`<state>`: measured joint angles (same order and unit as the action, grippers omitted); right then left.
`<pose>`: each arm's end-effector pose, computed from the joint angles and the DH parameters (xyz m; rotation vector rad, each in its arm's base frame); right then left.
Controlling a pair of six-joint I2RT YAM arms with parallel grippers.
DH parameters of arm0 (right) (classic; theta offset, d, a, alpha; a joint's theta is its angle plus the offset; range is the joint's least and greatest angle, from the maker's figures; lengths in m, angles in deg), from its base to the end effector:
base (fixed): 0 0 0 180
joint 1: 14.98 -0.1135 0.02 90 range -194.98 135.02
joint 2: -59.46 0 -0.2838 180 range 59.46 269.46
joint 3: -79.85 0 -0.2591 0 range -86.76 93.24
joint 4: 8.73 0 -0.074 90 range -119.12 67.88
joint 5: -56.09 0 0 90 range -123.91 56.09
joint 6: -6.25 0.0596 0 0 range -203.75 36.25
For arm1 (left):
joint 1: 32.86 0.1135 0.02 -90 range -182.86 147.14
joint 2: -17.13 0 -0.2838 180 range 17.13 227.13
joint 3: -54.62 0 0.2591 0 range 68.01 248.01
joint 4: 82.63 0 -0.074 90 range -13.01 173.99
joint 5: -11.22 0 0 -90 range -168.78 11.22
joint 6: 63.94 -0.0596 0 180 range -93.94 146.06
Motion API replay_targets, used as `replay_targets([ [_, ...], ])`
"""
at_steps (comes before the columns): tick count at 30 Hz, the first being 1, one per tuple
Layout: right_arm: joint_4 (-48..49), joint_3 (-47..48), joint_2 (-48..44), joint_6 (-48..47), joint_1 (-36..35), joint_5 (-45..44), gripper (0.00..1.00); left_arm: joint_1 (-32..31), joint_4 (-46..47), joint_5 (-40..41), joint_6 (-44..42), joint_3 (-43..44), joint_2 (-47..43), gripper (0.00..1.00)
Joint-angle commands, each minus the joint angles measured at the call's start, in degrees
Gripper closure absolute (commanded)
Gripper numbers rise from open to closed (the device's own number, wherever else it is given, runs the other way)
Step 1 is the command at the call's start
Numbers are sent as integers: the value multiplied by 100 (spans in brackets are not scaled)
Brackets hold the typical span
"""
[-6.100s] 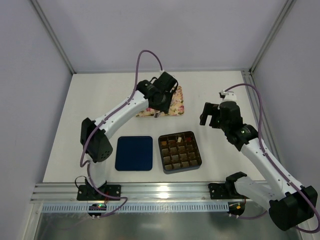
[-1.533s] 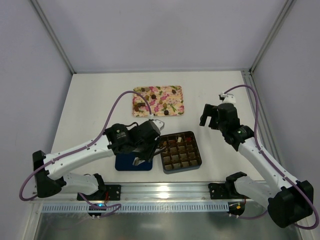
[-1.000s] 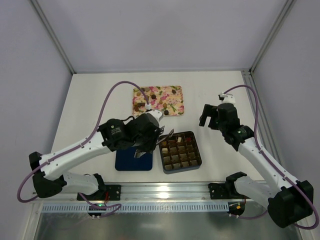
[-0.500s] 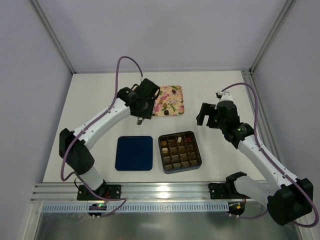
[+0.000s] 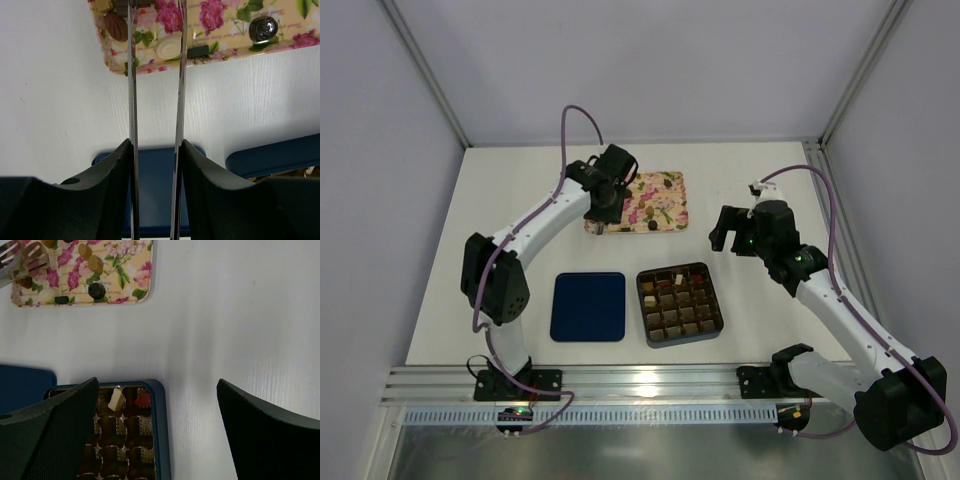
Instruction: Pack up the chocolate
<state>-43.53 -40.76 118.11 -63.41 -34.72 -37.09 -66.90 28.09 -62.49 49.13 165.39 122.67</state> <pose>0.2289 0.0786 0.2844 0.0436 2.1838 0.3405 0.3503 -0.2165 0.2926 0.1639 2.6076 0.0407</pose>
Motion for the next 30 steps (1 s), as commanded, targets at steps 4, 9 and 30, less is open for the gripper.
replay_targets([
  [4,207,102,-38,-30,15,28,0,99,141,23,-127,430,178,58],
  [9,225,102,-29,-30,15,37,0,108,150,23,-127,396,169,58],
  [30,207,102,-3,-21,15,46,0,196,185,58,-162,220,2,58],
])
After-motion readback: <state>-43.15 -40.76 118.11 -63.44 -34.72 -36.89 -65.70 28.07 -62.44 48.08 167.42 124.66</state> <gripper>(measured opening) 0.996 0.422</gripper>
